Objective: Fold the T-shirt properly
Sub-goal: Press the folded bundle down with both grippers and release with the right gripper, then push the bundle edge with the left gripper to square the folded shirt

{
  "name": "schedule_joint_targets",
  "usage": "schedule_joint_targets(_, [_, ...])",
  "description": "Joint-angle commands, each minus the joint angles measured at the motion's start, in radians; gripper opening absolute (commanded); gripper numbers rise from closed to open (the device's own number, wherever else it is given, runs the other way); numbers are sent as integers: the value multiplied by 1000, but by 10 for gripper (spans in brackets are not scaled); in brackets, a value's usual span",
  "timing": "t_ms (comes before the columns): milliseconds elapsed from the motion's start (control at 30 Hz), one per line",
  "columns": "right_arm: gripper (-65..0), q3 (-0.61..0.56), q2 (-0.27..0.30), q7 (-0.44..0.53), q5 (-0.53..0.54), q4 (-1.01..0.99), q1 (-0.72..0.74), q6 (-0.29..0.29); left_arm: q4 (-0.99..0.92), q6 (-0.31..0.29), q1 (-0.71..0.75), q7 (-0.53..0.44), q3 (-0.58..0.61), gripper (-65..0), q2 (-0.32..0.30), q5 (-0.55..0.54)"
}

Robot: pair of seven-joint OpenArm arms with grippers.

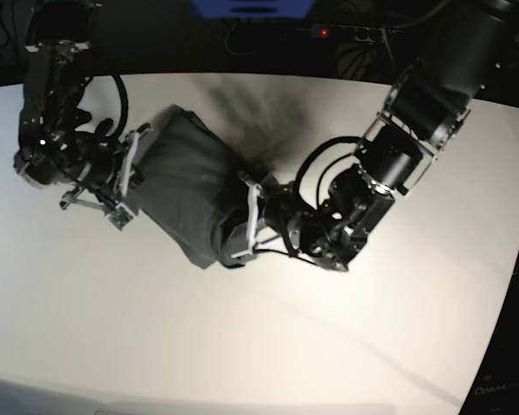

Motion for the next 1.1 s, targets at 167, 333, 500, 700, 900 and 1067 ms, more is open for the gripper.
schedule_joint_targets(167, [-649,11,33,4,10,19,9,3,0,15,-61,-101,6,-624,19,17])
schedule_joint_targets(333, [-649,28,43,11,10,19,9,3,0,15,-93,-118,0,-623,44,75])
schedule_joint_targets(500, [-649,39,92,15,10,19,46,3,-57,9,-101,-121,-2,-622,65,144])
schedule_joint_targets(700, [-649,26,205,15,5,10,138,3,-81,8,-102,-125,0,-623,58,150])
schedule_joint_targets(900, [-649,20,260,80,-85,-63,223,3,-83,8,-102,-119,0,-623,56,149])
schedule_joint_targets(1067, [-649,-11,248,264,-182,-251,227,3,-84,14,-102,-119,-2,-623,56,150])
